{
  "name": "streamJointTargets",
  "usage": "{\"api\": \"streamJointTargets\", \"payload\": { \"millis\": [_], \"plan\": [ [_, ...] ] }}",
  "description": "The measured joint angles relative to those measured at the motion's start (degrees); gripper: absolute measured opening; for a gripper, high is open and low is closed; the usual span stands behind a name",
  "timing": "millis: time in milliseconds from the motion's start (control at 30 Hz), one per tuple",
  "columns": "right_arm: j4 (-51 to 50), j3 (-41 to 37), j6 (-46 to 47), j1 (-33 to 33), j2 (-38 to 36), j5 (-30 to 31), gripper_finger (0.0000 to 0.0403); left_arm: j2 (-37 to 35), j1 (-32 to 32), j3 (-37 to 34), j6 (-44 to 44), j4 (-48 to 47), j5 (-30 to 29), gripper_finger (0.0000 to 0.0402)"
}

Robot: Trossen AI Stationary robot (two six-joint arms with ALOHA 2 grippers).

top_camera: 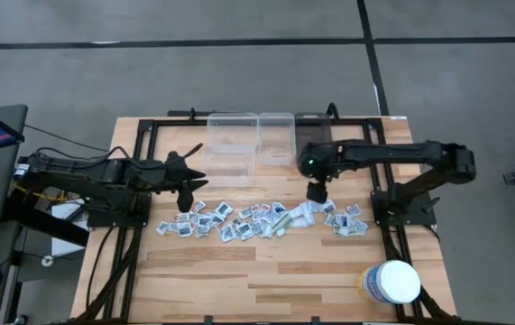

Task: Pick & Place First Aid Supplies
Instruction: Put the bandage pack into the black transparent bin

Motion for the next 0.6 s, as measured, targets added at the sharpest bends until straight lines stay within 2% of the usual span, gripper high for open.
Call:
{"api": "streamJointTargets", "payload": {
  "millis": [267,600],
  "plan": [
    [6.3,0.0,-1.5,5.0,6.5,-0.1,0.0255,0.1,0.0,0.0,0.0,0.0,0.0,0.0112],
    [6.4,0.0,-2.6,6.2,13.9,0.0,0.0255,0.1,0.0,0.0,0.0,0.0,0.0,0.0112]
  ]
}}
